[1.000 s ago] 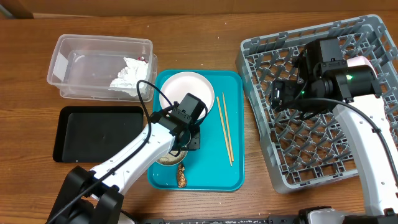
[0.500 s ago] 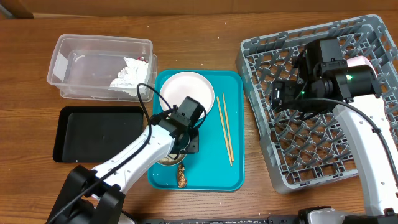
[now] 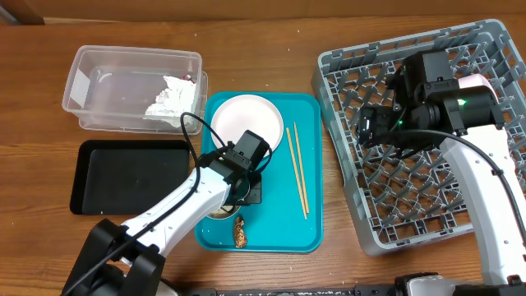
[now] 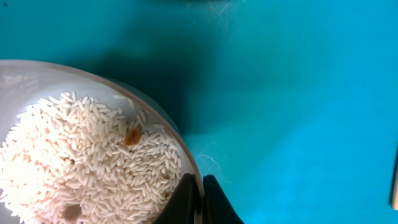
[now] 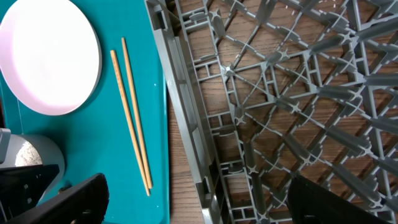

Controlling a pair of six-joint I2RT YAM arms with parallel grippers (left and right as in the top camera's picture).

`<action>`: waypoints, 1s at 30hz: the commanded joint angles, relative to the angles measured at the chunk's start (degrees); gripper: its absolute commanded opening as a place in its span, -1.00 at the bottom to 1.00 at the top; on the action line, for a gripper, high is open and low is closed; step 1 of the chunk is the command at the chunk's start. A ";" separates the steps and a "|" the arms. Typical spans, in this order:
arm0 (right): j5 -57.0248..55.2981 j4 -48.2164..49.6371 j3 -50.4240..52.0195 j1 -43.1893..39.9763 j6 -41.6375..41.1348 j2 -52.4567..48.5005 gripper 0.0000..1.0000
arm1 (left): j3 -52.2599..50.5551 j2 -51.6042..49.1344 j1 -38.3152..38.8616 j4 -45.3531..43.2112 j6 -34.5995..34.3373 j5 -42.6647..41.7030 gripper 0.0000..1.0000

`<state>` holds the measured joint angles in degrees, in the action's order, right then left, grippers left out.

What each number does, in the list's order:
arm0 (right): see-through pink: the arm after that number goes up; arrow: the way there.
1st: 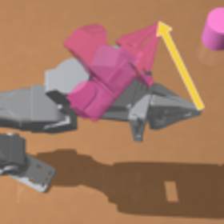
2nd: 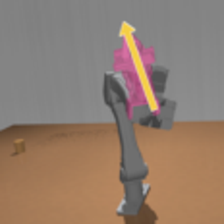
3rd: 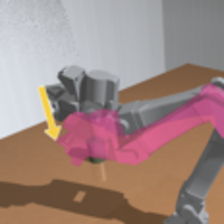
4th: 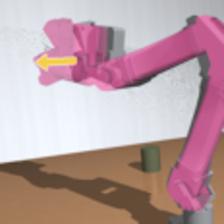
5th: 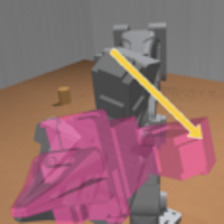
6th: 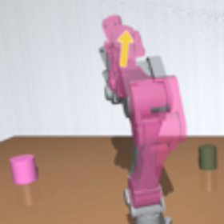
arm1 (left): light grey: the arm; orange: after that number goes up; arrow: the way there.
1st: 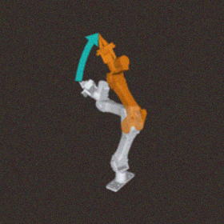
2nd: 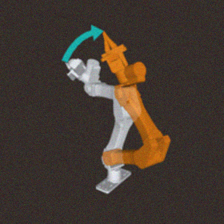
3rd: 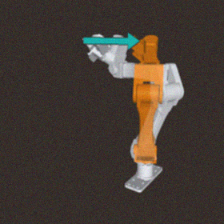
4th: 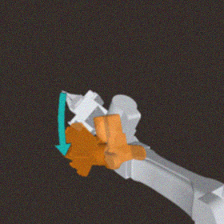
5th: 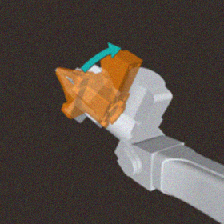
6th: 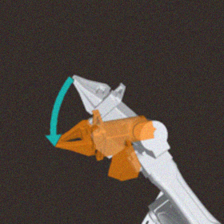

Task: Sort waste into correct bins and load items into the dishwasher
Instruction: 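Grasp the rim of the rice bowl with the left gripper, then carry the rice bowl with the left gripper over the black tray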

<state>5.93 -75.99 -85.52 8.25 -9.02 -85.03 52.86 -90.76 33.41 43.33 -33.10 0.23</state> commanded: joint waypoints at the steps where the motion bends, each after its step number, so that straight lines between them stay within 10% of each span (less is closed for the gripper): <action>1: -0.33 0.13 -0.04 -0.26 -0.15 0.11 0.88 | 2.43 0.13 0.35 2.34 -0.09 0.26 -0.92; 18: -0.37 0.15 -0.04 -0.26 -0.11 0.11 0.88 | 26.99 0.20 -7.10 25.88 5.79 2.14 -0.92; 30: -0.37 0.11 -0.04 -0.26 -0.09 0.11 0.89 | 25.27 0.13 -34.18 25.18 29.92 -27.34 -0.92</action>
<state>5.72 -76.05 -85.49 8.23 -9.02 -85.03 78.50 -90.76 5.39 68.88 -14.52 -13.50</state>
